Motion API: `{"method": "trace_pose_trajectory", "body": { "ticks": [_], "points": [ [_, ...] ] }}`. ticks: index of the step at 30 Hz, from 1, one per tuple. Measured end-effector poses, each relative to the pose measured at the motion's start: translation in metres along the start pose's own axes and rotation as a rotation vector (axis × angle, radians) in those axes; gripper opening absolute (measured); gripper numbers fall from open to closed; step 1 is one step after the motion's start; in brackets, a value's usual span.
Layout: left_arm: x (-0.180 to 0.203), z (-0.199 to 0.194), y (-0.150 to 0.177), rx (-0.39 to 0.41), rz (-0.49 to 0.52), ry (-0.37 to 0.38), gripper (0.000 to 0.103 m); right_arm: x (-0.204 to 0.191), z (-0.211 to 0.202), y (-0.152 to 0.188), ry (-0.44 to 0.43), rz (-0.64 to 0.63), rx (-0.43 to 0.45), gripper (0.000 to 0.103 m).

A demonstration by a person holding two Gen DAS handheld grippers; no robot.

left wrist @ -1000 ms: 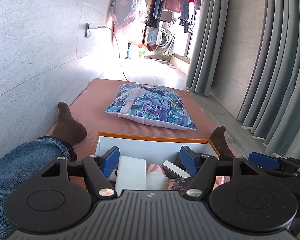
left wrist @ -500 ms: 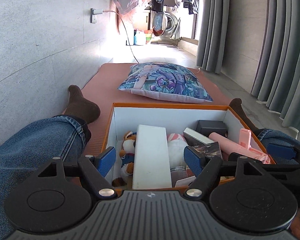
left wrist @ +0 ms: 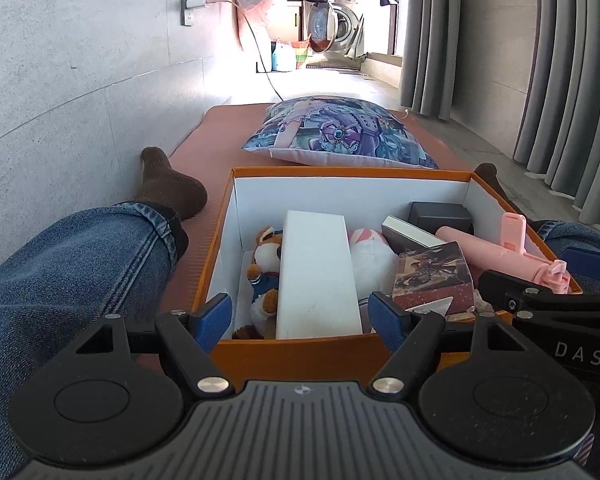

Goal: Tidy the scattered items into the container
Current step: 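Open both tools and hold them above the filled orange box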

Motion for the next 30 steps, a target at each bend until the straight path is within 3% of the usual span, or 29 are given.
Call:
{"method": "trace_pose_trajectory", "body": {
  "ticks": [7, 30],
  "points": [
    [-0.0022, 0.0002, 0.0005, -0.007, -0.006, 0.0, 0.089, 0.0062, 0.0074, 0.0078, -0.002, 0.053, -0.07, 0.093],
    [-0.0021, 0.002, 0.0016, -0.015, -0.022, -0.016, 0.09, -0.0018, 0.0042, 0.0102, 0.008, 0.017, -0.059, 0.097]
  ]
}}
Point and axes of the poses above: each gripper's, at about its wrist camera, not at the fingertips, and z roughly the way its jaws point, x to its right, y to its underside, the point moved 3 cm from there along z, roughly the way its jaws point, and after that the axes turned 14 degrees about y, right-handed, at the moved point
